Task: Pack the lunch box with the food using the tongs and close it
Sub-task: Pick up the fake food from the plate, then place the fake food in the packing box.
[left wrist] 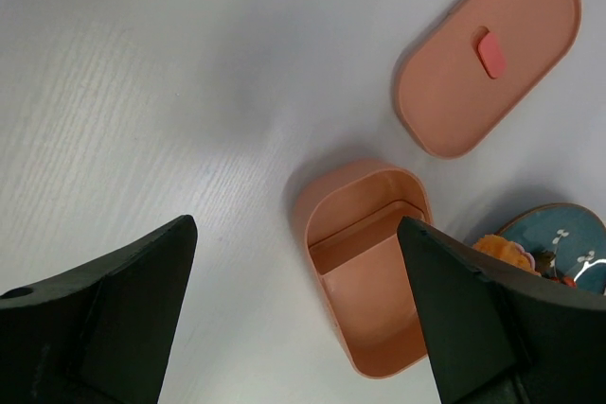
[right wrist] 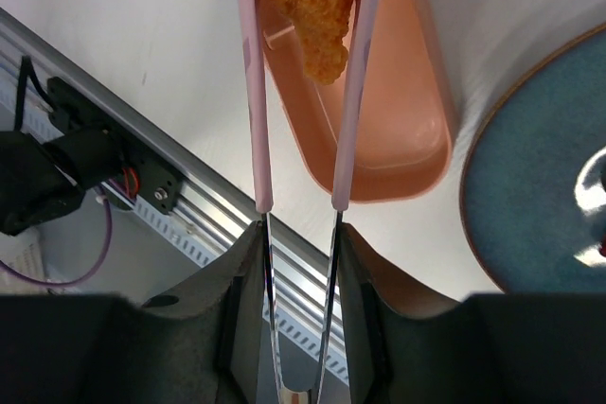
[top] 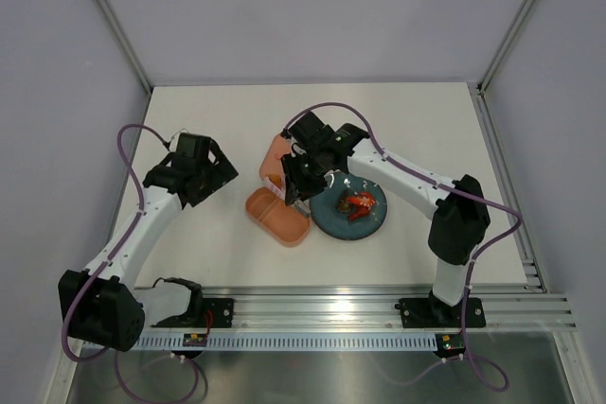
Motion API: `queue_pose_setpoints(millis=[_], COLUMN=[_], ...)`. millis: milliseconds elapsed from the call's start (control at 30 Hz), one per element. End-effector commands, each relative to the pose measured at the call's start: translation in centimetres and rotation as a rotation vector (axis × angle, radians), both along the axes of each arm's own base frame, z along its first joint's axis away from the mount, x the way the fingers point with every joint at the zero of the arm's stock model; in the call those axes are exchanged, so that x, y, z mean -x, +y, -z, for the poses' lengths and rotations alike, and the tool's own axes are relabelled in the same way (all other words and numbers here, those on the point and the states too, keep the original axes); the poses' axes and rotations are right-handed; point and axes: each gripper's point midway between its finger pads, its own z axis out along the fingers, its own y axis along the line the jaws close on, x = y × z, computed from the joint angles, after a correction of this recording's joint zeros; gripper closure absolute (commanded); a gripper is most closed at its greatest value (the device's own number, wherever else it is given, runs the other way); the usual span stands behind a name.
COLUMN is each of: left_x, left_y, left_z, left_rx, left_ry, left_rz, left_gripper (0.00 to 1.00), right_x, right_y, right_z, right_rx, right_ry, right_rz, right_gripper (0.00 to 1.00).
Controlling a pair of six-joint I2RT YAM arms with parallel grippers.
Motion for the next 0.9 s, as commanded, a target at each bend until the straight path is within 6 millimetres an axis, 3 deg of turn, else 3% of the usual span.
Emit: queue_pose_setpoints(millis=[0, 233, 433, 867], left_x=[-0.2, 0.4, 0.4, 0.4], left_y=[1.7, 2.0, 2.0, 1.6], left_z=[-1.4, -1.0, -1.0, -0.7], left_rx=[-0.051, -0.053, -0.051, -0.035], left_ry=[-0.051, -0.038, -0.039, -0.031], left_rz=[-0.036, -0.034, -0.029, -0.023], left_gripper=[0.09, 0.09, 0.09, 0.09], right_x=[-0.6, -1.6, -1.5, 0.0], right_y=[3.8, 6.1, 7.0, 6.6], right_z=[-1.4, 0.3, 1.5, 4.6], right_rx=[-0.143, -0.207, -0.234, -0.190], right_ry=[0.013, 0.045, 0.093, 0.143], right_rz=[0.048, 0.125, 0.166, 0.177], right_gripper=[0.94, 0.93, 0.92, 0.86])
